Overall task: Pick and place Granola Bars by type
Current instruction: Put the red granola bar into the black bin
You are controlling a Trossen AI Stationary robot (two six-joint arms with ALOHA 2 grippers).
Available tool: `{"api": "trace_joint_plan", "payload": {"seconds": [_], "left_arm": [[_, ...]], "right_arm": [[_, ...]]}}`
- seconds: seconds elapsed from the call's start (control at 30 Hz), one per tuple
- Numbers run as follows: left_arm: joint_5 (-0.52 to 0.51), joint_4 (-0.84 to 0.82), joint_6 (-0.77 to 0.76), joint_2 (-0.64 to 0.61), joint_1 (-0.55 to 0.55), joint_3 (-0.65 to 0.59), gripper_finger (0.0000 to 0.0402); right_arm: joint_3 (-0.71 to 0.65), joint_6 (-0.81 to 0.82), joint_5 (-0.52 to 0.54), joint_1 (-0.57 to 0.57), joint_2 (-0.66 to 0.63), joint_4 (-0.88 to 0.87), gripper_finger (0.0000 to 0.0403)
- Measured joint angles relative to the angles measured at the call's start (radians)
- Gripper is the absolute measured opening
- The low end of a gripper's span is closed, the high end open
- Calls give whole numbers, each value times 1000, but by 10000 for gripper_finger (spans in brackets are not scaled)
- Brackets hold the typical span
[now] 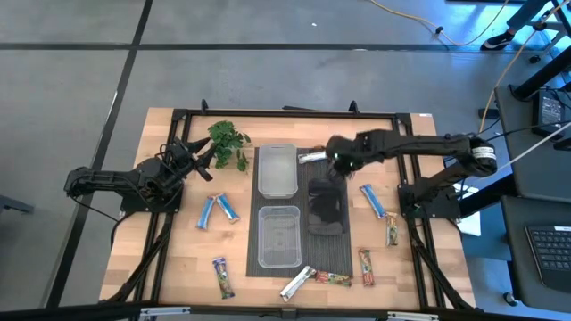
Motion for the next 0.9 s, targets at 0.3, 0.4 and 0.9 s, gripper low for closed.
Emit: {"api": "trace_joint_plan", "payload": {"seconds": [0.3, 0.4, 0.9], "left_arm": [[3, 0, -15, 0, 0, 0, 178], [3, 0, -37, 0, 0, 0, 178], [3, 0, -37, 0, 0, 0, 178]], "right_arm": [[2, 211, 2, 275, 26, 38, 112], [2, 246, 27, 338, 53, 71, 112], [1, 264, 64, 399, 277, 124, 112]]}}
